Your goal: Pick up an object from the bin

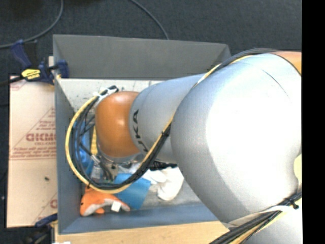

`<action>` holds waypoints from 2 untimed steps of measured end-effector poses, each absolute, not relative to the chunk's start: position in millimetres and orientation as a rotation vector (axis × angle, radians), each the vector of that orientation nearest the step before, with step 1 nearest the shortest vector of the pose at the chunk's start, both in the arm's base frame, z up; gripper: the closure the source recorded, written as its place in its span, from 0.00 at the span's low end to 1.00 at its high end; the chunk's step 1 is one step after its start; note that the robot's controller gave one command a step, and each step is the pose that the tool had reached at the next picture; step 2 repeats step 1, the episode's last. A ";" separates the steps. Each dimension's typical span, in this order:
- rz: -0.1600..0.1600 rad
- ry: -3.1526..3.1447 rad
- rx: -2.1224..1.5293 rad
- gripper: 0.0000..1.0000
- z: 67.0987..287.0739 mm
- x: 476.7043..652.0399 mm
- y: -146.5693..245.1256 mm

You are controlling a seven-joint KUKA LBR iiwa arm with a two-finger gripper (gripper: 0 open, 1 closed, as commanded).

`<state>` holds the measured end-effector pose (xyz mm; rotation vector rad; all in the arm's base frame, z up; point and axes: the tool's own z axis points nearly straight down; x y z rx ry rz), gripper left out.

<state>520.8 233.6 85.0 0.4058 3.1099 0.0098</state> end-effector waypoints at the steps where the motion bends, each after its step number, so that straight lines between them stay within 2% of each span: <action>1: 0.010 3.109 0.408 1.00 85.0 520.9 233.6; 2: 0.010 3.109 0.408 1.00 85.0 520.9 233.6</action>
Offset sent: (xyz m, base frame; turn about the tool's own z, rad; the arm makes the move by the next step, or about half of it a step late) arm 0.0000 0.0000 0.0000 0.0000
